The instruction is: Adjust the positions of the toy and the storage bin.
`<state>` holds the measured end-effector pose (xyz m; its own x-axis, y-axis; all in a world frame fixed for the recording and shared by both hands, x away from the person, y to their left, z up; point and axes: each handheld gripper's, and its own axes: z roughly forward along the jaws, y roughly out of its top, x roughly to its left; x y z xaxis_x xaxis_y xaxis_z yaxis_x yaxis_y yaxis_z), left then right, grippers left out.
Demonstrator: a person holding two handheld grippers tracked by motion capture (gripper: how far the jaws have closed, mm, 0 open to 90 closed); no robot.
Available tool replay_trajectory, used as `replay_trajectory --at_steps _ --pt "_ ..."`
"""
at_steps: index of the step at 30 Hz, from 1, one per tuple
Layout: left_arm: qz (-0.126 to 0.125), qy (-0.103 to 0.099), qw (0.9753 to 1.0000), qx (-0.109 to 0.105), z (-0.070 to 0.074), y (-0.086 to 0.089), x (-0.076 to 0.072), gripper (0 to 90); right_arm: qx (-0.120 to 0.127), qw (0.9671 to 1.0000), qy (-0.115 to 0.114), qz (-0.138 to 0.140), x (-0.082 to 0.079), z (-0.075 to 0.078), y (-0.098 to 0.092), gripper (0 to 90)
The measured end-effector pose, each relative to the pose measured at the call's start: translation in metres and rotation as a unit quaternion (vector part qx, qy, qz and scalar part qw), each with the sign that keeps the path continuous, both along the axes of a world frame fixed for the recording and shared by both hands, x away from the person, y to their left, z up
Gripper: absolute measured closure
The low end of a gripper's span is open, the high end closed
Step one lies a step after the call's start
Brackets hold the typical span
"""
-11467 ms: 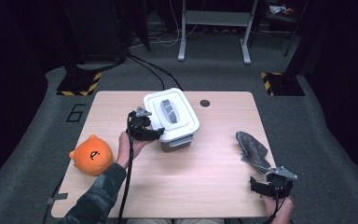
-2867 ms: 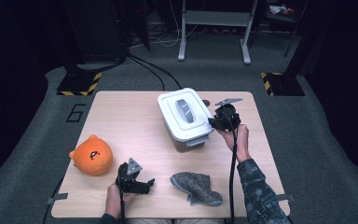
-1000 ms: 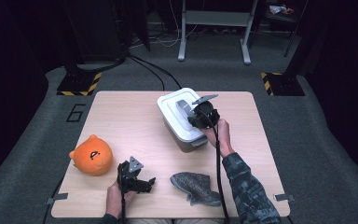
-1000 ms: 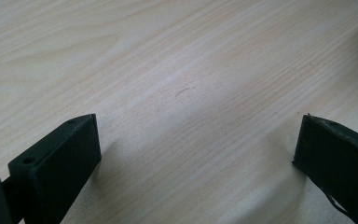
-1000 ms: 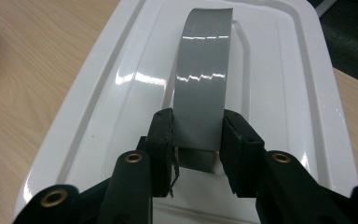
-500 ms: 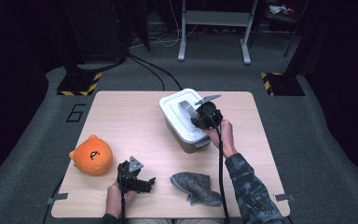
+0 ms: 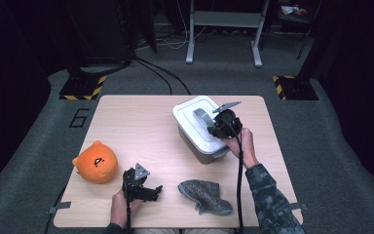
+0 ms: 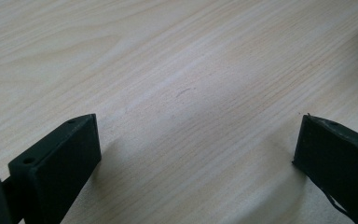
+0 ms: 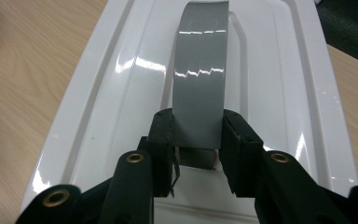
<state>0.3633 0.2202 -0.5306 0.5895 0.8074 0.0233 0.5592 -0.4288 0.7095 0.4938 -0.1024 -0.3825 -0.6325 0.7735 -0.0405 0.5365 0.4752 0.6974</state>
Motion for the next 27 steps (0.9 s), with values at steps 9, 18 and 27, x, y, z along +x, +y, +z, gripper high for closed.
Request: replay_trajectory --at_steps 9,18,27 --pt "0.0 0.0 1.0 0.0 0.0 0.0 0.0 0.1 0.005 0.9997 -0.022 -0.01 0.004 0.009 0.0 43.7" --pt "0.0 0.0 1.0 0.0 0.0 0.0 0.0 0.1 -0.029 0.9985 -0.044 -0.015 0.023 0.015 0.027 56.4" --pt "0.0 0.0 1.0 0.0 0.0 0.0 0.0 0.1 -0.033 0.998 -0.052 -0.012 0.025 0.013 0.028 64.2"
